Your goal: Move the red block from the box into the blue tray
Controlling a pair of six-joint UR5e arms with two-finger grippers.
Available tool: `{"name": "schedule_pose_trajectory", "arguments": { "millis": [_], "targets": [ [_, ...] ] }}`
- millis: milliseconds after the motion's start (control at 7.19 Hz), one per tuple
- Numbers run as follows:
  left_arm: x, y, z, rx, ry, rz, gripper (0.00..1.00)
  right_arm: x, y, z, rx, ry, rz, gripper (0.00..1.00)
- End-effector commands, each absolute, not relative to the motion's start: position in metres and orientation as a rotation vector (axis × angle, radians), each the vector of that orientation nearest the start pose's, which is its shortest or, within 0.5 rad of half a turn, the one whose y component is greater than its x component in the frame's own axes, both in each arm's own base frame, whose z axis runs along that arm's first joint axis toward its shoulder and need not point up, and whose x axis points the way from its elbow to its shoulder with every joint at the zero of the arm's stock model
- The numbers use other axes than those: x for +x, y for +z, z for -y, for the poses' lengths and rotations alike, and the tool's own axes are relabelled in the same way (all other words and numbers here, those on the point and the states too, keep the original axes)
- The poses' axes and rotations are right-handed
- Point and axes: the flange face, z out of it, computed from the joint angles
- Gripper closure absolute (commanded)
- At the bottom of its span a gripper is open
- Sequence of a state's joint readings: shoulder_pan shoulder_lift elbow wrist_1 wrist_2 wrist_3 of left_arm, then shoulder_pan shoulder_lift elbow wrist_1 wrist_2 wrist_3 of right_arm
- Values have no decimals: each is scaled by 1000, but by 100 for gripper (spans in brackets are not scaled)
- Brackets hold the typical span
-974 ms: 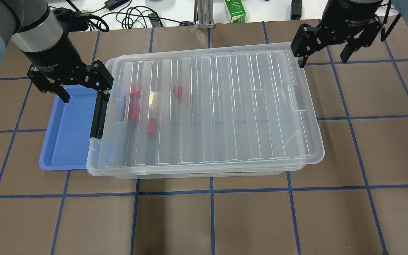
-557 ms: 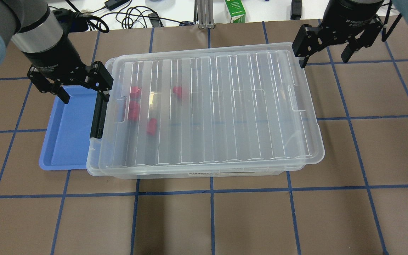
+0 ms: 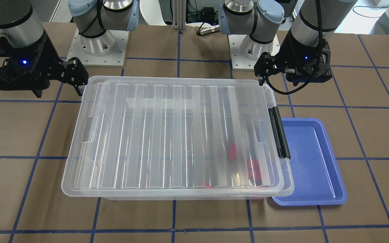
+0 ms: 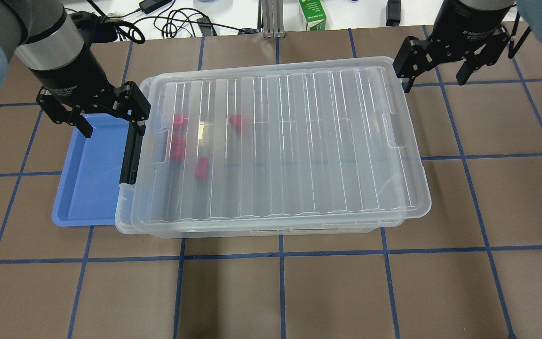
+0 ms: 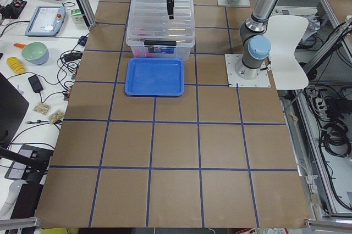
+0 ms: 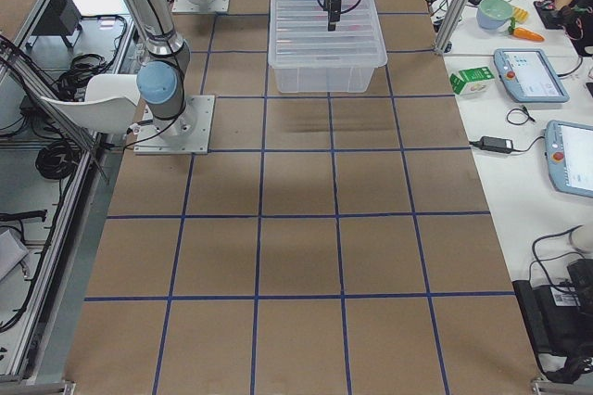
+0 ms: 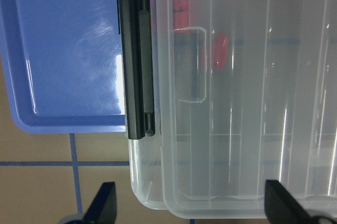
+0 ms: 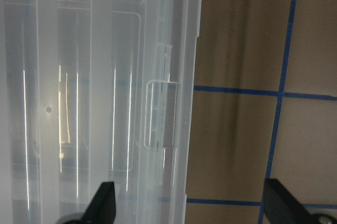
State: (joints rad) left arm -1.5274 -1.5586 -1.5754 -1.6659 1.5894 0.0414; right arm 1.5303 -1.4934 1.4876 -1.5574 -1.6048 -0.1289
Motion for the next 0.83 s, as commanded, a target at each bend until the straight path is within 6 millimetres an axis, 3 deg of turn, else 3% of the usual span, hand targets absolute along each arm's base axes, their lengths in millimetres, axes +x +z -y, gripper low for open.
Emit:
{"name": "schedule_pose_trajectory", "arguments": {
  "millis": [0, 139, 278, 417, 696],
  "targets": [
    [-111, 482, 483, -1, 140, -3124, 0, 91, 410, 544, -113, 40, -3172, 0],
    [-111, 482, 483, -1, 140, -3124, 0, 82, 376, 541, -100, 12, -3175, 0],
    [-110, 482, 483, -3, 140, -3124, 0, 81, 360, 539, -99, -31, -3178, 0],
    [-111, 483, 483, -6, 138, -3124, 0, 81, 348, 539, -99, -20, -3176, 0],
    [-111, 483, 483, -16, 133, -3125, 0, 80, 345, 543, -104, -39, -3177, 0]
  ]
}}
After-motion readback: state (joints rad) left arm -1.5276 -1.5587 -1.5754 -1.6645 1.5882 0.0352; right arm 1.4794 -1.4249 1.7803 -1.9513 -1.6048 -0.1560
